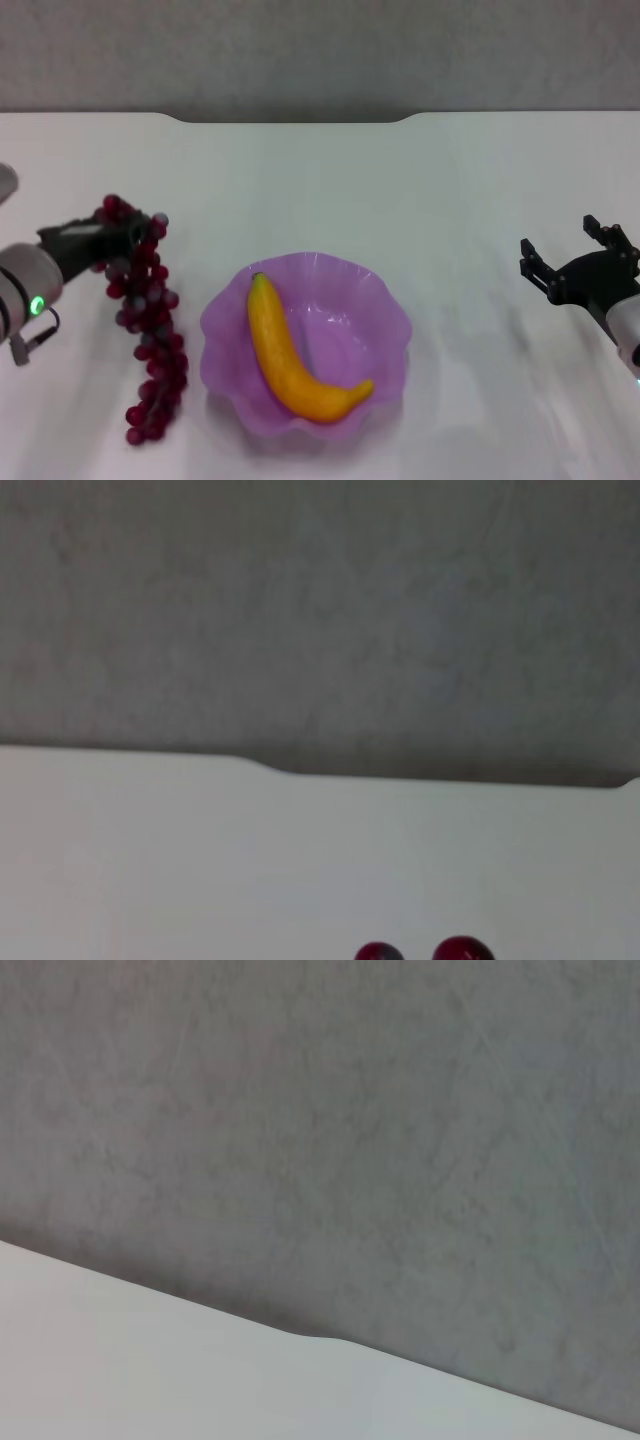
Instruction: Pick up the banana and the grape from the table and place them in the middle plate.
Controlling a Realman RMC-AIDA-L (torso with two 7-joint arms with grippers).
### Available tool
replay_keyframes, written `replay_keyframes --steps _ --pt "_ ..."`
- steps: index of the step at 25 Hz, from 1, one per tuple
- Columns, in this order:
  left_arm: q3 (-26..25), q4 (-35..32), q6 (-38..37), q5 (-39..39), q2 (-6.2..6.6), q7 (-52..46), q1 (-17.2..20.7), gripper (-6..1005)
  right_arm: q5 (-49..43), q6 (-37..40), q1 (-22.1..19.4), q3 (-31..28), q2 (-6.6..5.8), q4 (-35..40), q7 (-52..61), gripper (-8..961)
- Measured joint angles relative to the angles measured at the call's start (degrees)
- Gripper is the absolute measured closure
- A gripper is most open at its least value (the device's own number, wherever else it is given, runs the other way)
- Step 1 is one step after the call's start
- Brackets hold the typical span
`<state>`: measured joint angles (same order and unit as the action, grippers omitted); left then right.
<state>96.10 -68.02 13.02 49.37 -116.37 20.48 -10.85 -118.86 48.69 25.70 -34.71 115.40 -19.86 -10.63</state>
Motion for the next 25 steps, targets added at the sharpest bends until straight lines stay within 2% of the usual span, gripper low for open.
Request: replay_keyframes --steps 8,16,20,25 --pt "-4.86 -13.03 8.55 0.46 -0.03 3.84 4.34 572 -0.07 0.0 -0.08 0.07 0.0 -0.01 0.0 77" --pt "-11.87 -22.05 21.4 6.46 -0.13 11.34 4.45 574 -0.06 0.0 -0.12 0.17 0.0 0.0 0.08 77" --pt "-16.23 -26.68 28.64 6.88 -0.13 12.62 3.49 578 -0.06 0.0 -0.08 0.69 0.0 -0.01 0.33 77" --pt "-18.23 -33.11 34.25 6.25 -0.16 14.31 3.07 579 -0.06 -0.09 -0.04 0.7 0.0 0.0 0.43 77"
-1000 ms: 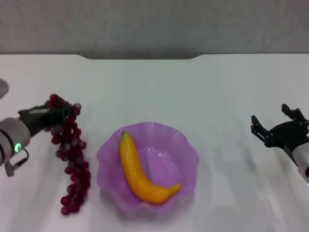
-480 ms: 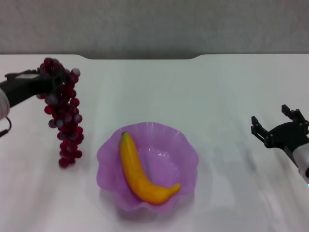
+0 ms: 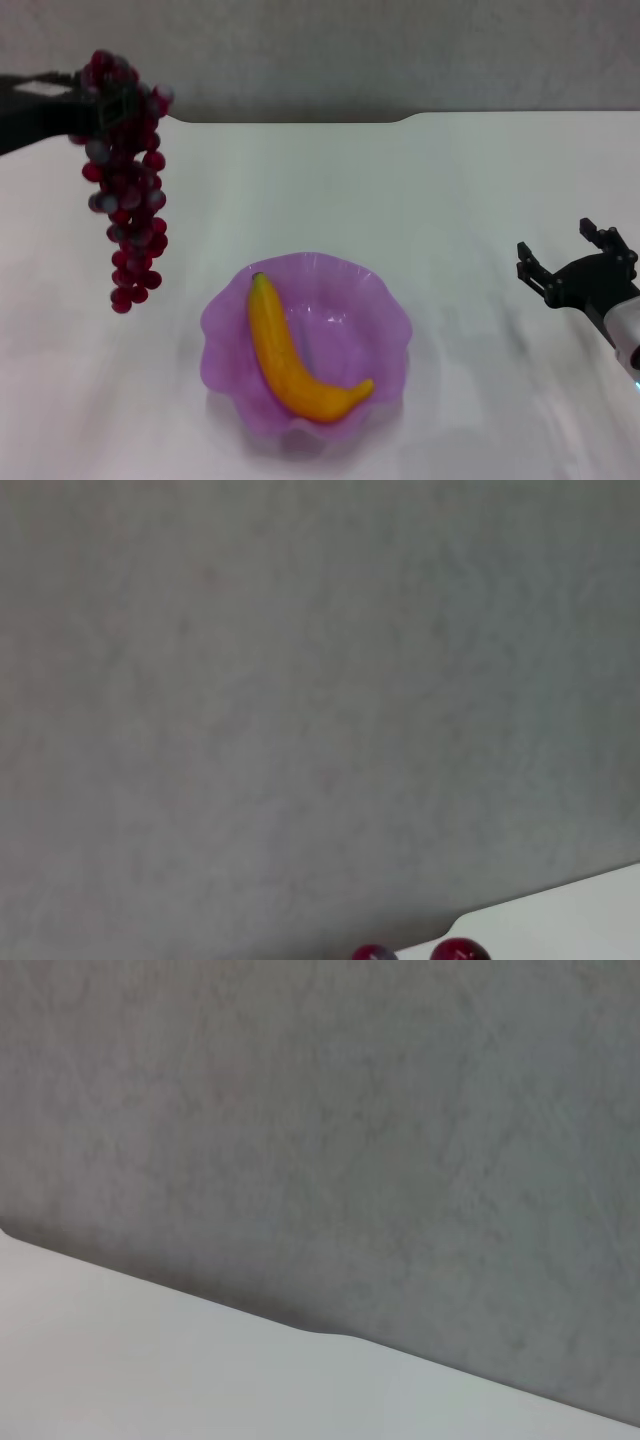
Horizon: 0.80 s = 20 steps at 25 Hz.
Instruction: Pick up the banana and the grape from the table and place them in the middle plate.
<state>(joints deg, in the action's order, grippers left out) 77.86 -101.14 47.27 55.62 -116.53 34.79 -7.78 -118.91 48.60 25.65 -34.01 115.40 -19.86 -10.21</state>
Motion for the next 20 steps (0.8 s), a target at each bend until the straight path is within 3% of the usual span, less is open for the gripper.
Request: replay_keyframes --steps 7,11,20 --pt "-2.07 -10.56 10.55 0.0 -0.04 0.87 -0.94 579 0.0 -0.32 0.06 0.0 0.0 0.08 0.02 77" --pt "-1.6 -13.62 12.66 0.97 -0.17 0.88 -1.88 580 0.0 -0.42 -0.06 0.01 -0.04 0.14 0.02 77" --pt "9.23 -12.0 12.13 0.14 -0.25 4.41 -3.73 584 0.03 -0.01 0.18 0.0 0.05 0.67 0.02 77"
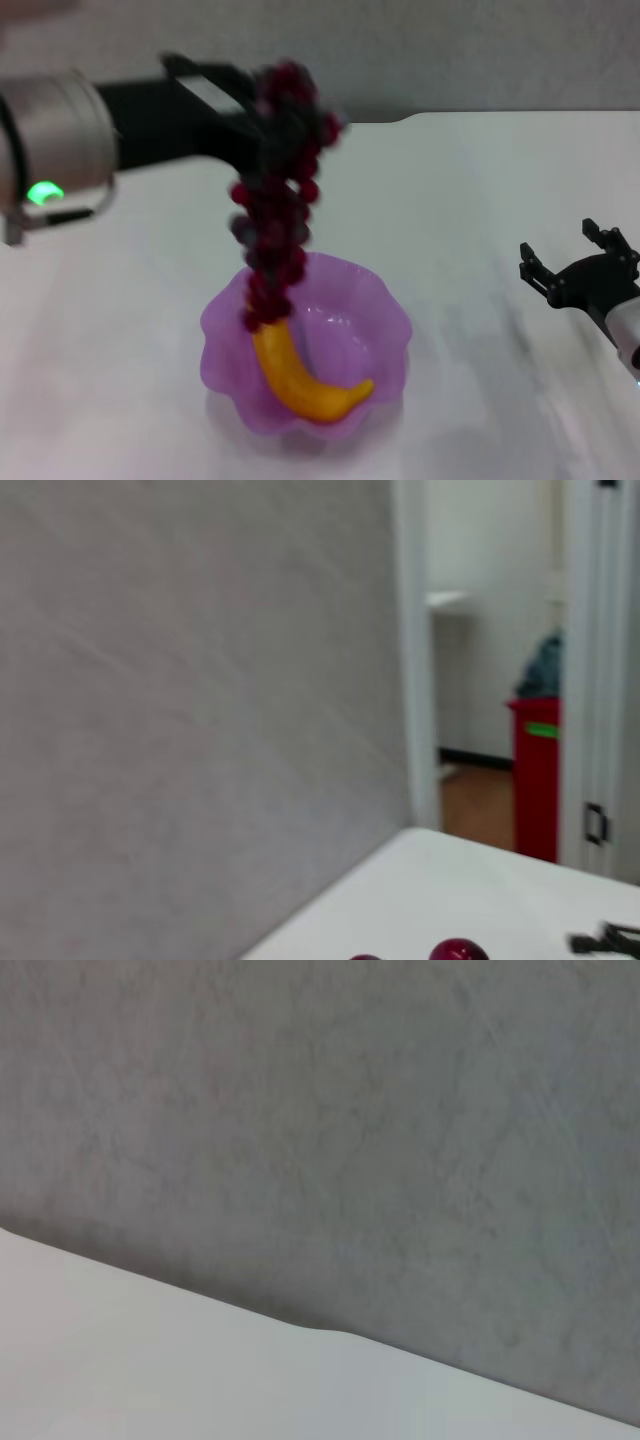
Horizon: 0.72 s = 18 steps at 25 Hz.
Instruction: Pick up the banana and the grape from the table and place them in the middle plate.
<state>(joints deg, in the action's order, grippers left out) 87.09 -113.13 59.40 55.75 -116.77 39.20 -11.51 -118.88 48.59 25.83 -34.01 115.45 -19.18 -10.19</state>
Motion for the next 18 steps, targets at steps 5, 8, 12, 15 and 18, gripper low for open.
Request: replay_keyframes --steps 5,8,12,15,18 --pt "5.44 6.34 -0.66 -1.39 -0.12 1.45 -2.65 587 -0.04 0.07 0.24 -0.03 -0.01 -0.04 0.0 76" --pt "8.06 11.28 -3.61 -2.23 -0.17 1.91 -3.97 588 -0.03 0.08 0.33 -0.01 -0.02 -0.05 0.0 76" --pt "11.12 16.47 -9.88 -2.64 -0.2 2.48 -4.15 590 -0.03 0.1 0.45 0.0 -0.04 -0.1 0.0 76" --pt "13.27 19.92 -14.3 -4.4 -0.21 2.56 -4.17 590 -0.03 0.11 0.45 0.0 -0.05 -0.07 0.0 76" --pt "15.06 23.31 -18.3 -5.71 -0.22 2.57 -4.22 590 -0.03 0.11 0.45 0.0 -0.05 -0.08 0.0 76"
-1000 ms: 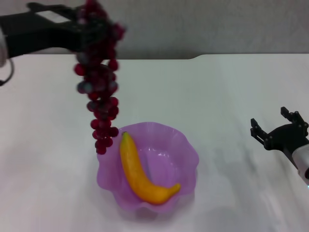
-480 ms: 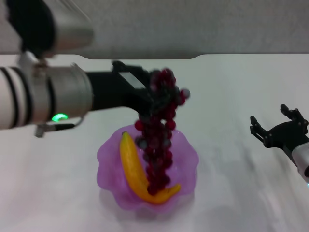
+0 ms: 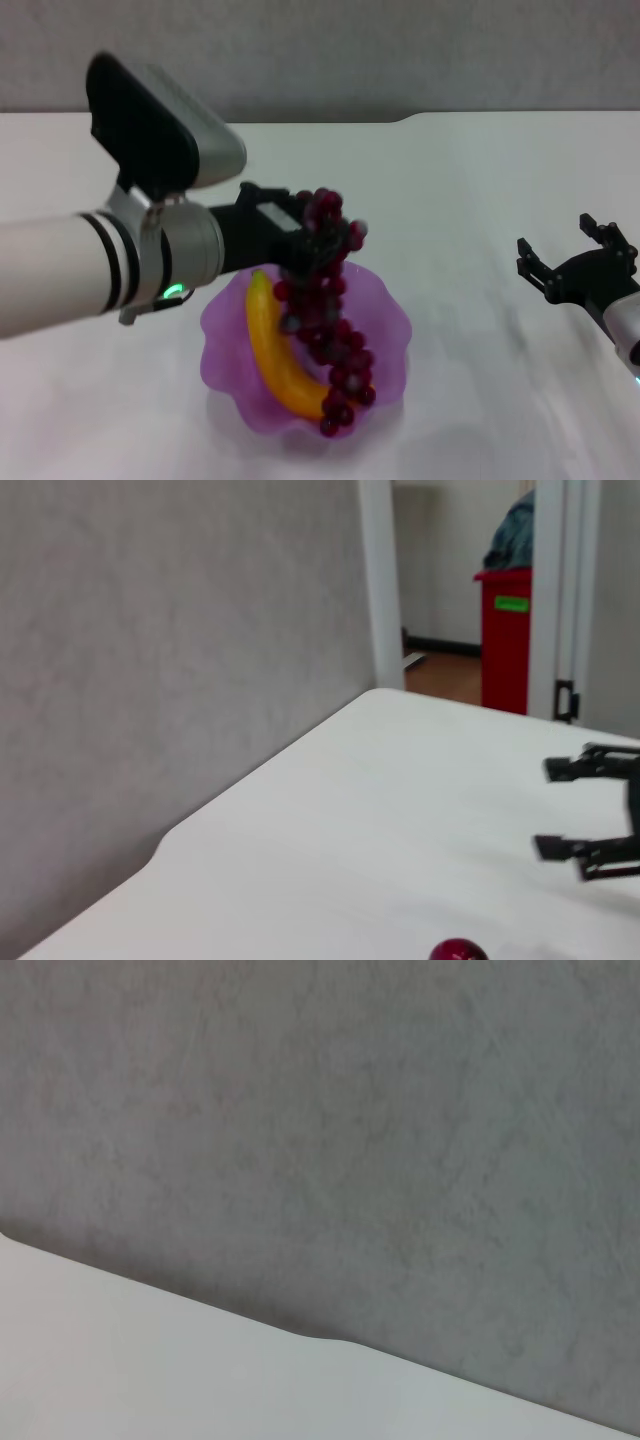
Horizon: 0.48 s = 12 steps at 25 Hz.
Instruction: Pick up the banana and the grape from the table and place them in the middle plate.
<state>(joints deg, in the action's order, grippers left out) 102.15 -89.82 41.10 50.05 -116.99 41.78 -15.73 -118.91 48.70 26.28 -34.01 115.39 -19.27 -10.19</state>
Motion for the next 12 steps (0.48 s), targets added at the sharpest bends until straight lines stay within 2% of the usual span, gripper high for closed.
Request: replay_keyframes --steps 2,7,12 --pt "1.2 4.09 -3.32 -0.08 0.0 0.0 -0.36 591 0.0 0.0 0.0 0.0 0.0 -0.03 0.0 76" --pt "1.25 9.76 -5.23 1.23 0.0 -0.55 -1.6 592 0.02 0.0 0.0 0.0 0.0 0.04 0.0 76" --pt "0.93 10.54 -5.5 2.94 0.0 -0.53 -2.15 593 0.36 -0.38 -0.06 -0.07 -0.05 0.13 0.0 76"
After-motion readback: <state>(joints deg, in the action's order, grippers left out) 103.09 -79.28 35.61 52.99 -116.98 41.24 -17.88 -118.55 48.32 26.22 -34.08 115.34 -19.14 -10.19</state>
